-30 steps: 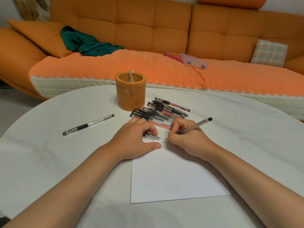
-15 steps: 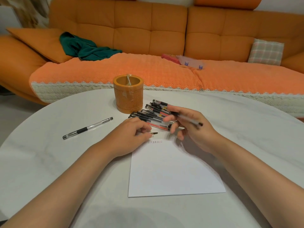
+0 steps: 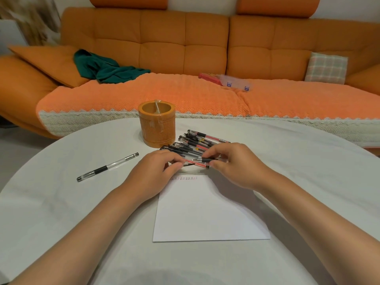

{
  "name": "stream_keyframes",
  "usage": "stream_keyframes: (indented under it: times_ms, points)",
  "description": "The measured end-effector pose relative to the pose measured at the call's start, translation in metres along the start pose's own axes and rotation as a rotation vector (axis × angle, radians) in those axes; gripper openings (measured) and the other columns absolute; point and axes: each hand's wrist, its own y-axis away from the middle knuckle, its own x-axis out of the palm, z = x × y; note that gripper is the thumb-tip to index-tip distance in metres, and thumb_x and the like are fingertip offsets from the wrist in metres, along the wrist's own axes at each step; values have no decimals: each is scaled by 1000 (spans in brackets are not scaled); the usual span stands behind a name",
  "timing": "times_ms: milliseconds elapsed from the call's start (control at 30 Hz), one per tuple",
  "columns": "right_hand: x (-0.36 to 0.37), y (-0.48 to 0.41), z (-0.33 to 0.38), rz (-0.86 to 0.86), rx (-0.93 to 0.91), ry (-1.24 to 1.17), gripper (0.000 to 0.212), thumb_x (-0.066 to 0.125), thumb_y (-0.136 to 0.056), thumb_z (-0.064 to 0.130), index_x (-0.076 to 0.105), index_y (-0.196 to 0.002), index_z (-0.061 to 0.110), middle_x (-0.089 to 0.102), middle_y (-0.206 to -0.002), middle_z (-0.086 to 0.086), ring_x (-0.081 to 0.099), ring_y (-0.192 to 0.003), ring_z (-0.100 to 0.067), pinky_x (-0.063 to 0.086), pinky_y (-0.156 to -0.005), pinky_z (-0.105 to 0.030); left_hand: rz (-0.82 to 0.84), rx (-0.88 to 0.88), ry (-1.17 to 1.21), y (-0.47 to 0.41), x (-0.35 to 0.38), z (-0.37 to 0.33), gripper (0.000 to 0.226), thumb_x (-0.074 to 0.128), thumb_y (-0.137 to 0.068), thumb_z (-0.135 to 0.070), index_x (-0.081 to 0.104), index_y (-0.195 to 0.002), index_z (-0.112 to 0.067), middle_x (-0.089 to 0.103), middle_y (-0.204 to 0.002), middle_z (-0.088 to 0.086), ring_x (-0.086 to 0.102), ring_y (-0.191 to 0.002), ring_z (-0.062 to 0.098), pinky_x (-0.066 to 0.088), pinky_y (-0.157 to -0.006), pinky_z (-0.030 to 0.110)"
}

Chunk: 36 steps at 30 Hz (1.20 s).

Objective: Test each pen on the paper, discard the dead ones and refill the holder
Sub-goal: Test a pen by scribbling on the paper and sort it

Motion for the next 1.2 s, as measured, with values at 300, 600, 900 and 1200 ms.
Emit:
stream_keyframes:
  times_ms: [300, 600, 900, 1200]
  points:
    - [6, 4, 7, 43, -69, 76, 22, 61, -94, 24, 72, -110, 35, 70, -109, 21, 61, -99, 2, 51, -87, -31, 27, 35, 22, 6, 2, -8, 15, 61, -95, -34, 72, -104, -36, 63, -94, -19, 57, -87, 4, 49, -78, 29]
    - [19, 14, 20, -61, -271, 561, 61, 43, -73, 82, 44, -62, 22, 48, -53, 5, 48, -55, -18, 38, -49, -30, 164, -84, 409, 14, -6, -38, 18, 68, -88, -15, 77, -73, -17, 71, -65, -1, 61, -57, 7, 46, -56, 17]
    - [28, 19, 26, -112, -287, 550, 57, 43, -71, 66, 30, -49, 15, 28, -40, -4, 20, -45, -20, 19, -43, -28, 287, -223, 532, 18, -9, -44, 15, 73, -87, -20, 81, -76, -14, 76, -79, 13, 68, -73, 17, 57, -75, 33]
    - [27, -1, 11, -30, -195, 63, 17, 59, -94, 14, 56, -105, 25, 52, -97, 9, 51, -83, -1, 40, -71, -18, -43, -296, 370, 5, -32, -9, 9, 68, -91, -34, 76, -87, -33, 74, -83, -12, 71, -73, 22, 61, -72, 43]
